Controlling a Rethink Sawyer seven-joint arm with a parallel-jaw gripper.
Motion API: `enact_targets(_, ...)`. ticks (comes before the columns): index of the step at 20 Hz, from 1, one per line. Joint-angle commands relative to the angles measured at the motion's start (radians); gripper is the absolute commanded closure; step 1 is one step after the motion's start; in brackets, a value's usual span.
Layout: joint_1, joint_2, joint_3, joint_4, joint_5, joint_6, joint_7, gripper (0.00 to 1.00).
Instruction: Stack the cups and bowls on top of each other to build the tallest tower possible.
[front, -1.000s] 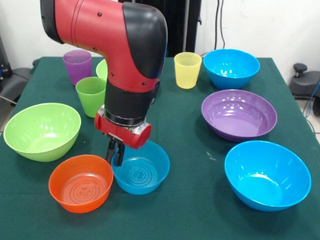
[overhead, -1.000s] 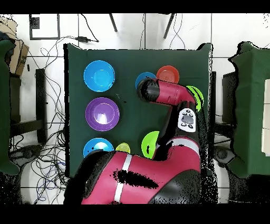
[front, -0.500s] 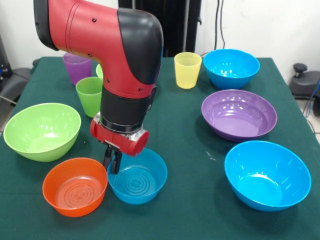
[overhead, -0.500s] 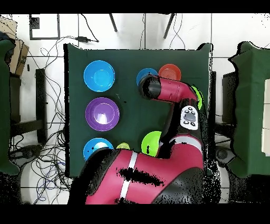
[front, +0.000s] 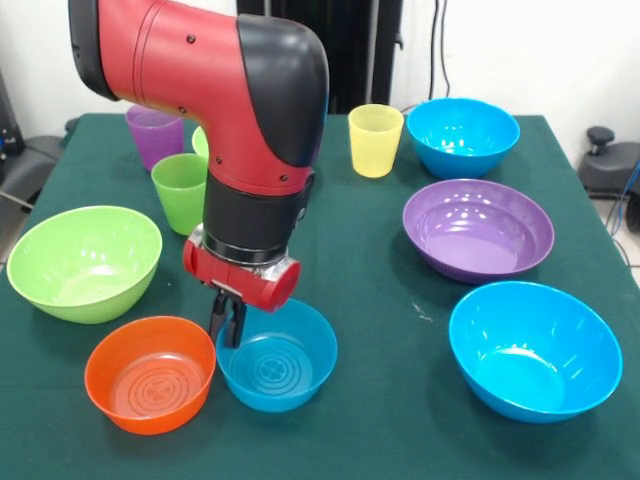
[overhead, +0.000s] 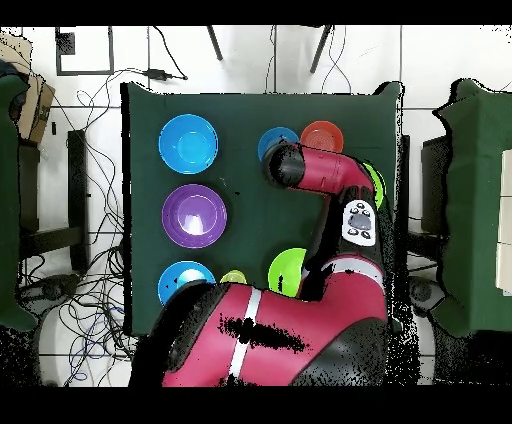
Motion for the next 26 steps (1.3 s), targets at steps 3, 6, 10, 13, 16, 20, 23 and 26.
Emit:
enact_targets(3, 0.003, 0.03, 0.138, 0.159, -0.056, 0.056, -0.049, 1.0)
enact_targets(6, 0.002, 0.024, 0.139, 0.179, -0.056, 0.049, -0.044, 1.0)
enact_targets(10, 0.011, -0.001, 0.13, 0.23, -0.057, 0.035, -0.024, 1.0)
enact_targets(13, 0.018, -0.024, 0.125, 0.273, -0.056, 0.028, -0.009, 1.0)
enact_targets(16, 0.022, -0.034, 0.124, 0.301, -0.053, 0.018, 0.004, 1.0)
enact_targets(20, 0.031, -0.046, 0.118, 0.337, -0.048, 0.001, 0.027, 1.0)
enact_targets(23, 0.042, -0.064, 0.108, 0.37, -0.043, -0.004, 0.047, 1.0)
enact_targets(26, 0.047, -0.072, 0.103, 0.381, -0.039, -0.001, 0.053, 1.0)
